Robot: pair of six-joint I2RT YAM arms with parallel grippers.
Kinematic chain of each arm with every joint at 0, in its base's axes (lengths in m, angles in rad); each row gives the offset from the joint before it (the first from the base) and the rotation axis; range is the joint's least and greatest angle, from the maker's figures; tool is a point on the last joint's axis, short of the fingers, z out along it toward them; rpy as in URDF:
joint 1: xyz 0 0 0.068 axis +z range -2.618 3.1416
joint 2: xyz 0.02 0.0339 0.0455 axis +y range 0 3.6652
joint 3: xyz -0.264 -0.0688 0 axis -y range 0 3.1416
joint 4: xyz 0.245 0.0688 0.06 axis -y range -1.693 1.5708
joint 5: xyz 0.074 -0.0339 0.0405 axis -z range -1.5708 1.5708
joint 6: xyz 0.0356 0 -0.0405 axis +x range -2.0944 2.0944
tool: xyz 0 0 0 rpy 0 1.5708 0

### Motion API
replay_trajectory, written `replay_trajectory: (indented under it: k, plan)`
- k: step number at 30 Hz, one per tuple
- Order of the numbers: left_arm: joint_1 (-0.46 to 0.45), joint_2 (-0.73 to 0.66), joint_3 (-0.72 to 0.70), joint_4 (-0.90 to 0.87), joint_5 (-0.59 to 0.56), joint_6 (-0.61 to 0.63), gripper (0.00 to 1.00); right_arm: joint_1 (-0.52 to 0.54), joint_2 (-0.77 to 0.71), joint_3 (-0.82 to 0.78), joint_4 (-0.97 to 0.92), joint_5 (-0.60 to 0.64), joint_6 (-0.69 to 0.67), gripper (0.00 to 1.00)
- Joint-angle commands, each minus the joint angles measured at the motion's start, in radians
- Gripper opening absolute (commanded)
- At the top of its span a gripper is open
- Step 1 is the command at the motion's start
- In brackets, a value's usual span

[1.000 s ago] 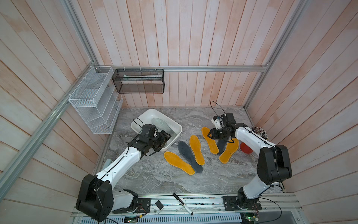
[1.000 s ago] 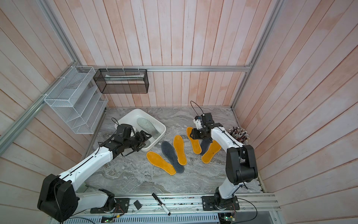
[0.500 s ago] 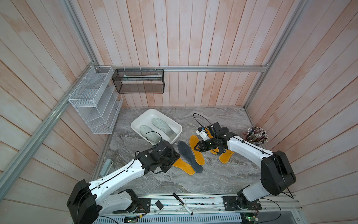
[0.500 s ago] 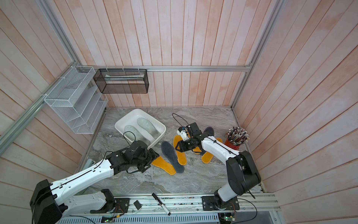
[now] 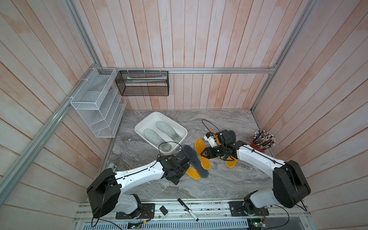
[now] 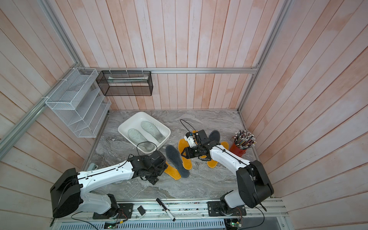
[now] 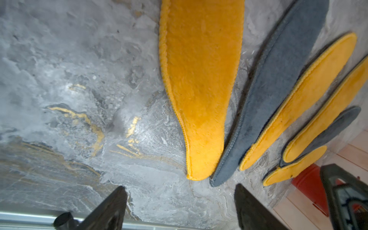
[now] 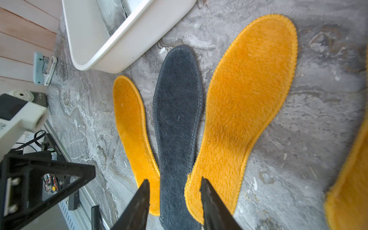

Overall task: Put the insoles into the storage box
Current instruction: Pick up the insole from the center of the board.

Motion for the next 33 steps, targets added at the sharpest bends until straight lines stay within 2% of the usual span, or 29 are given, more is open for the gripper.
replay_trajectory:
  k: [1,7,17,23,33]
  plan:
    - [0.031,0.034,0.017,0.031,0.021,-0.039,0.85,-0.002,-0.002,0.002,0.006,0.0,0.002,0.44]
    - [0.041,0.107,0.049,0.024,0.039,-0.051,0.85,-0.012,-0.012,-0.008,0.013,-0.01,-0.007,0.43]
    - [0.041,0.295,0.188,-0.045,0.142,-0.019,0.85,-0.059,-0.054,-0.047,0.039,-0.043,-0.007,0.44]
    - [0.04,0.301,0.175,-0.09,0.17,-0.05,0.78,-0.078,-0.054,-0.062,0.054,-0.054,-0.009,0.44]
    - [0.039,0.353,0.178,-0.115,0.196,-0.054,0.75,-0.104,-0.044,-0.093,0.089,-0.077,-0.005,0.43]
